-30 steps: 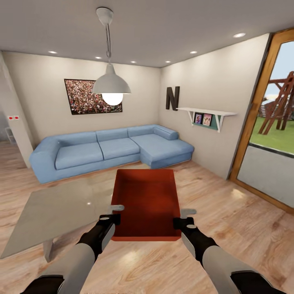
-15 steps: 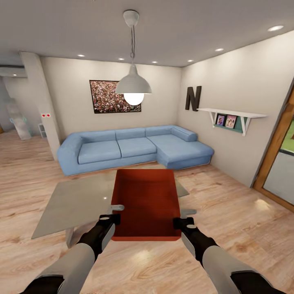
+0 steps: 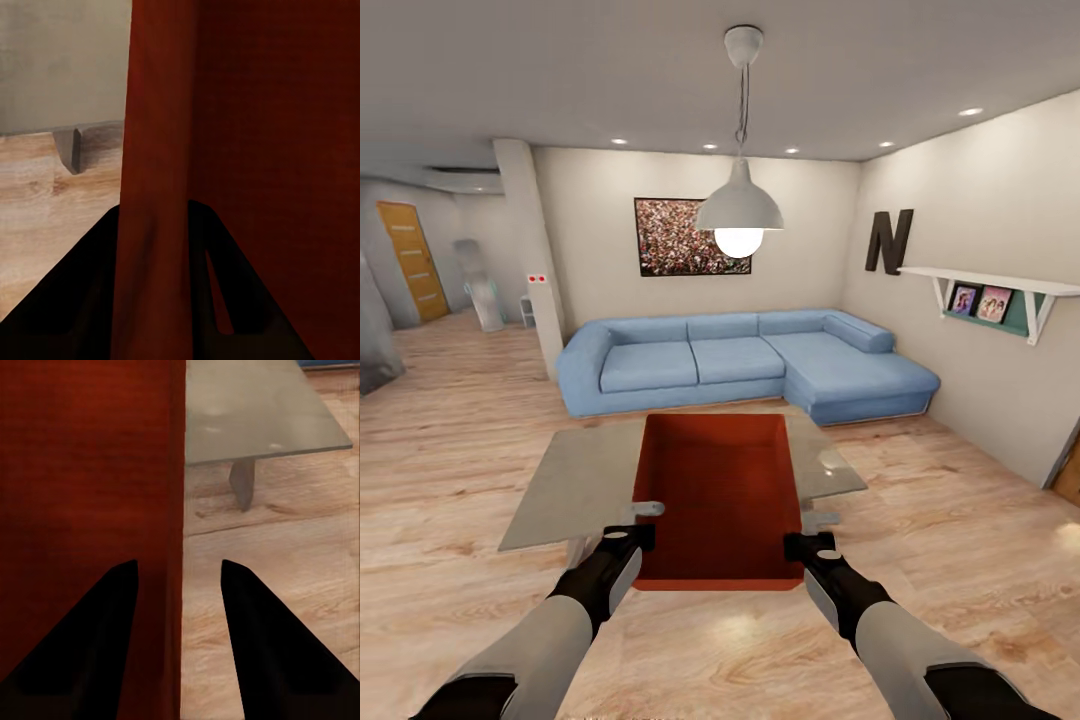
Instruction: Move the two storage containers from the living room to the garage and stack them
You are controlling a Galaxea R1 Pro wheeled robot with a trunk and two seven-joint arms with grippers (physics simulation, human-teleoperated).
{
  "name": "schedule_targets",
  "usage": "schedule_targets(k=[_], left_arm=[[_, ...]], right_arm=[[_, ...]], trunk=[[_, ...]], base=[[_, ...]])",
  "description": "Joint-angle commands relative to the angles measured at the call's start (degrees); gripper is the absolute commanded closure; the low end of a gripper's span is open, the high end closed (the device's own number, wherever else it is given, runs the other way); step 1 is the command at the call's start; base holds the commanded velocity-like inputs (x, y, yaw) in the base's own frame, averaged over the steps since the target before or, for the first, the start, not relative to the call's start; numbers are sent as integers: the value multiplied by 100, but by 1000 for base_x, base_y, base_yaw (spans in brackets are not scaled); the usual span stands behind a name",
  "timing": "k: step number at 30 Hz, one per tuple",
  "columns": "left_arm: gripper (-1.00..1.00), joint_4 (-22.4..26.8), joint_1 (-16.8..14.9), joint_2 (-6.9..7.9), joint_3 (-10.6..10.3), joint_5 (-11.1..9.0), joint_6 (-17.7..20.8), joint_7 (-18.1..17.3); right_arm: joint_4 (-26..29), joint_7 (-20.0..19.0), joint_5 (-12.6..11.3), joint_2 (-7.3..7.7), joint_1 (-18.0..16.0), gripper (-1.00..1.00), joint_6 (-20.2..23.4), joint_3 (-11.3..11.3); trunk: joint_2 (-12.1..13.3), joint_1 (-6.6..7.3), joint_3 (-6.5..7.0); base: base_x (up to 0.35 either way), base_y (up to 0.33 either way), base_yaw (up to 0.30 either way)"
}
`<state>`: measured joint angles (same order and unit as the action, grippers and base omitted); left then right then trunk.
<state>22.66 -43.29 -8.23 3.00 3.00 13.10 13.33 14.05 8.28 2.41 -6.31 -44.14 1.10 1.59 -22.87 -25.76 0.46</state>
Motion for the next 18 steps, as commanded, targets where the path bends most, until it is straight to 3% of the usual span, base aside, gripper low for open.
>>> schedule_targets(k=[1,18], left_arm=[[100,10,-1,-12,25,-36,18,-15],[100,10,3,-10,25,-36,18,-15]], right_arm=[[1,-1,-30,-28,0,100,12,35],[1,-1,-30,-19,-1,100,13,35]], trunk=[[-5,-2,-2],[-5,-2,-2]], base=[[0,0,300],[0,0,300]])
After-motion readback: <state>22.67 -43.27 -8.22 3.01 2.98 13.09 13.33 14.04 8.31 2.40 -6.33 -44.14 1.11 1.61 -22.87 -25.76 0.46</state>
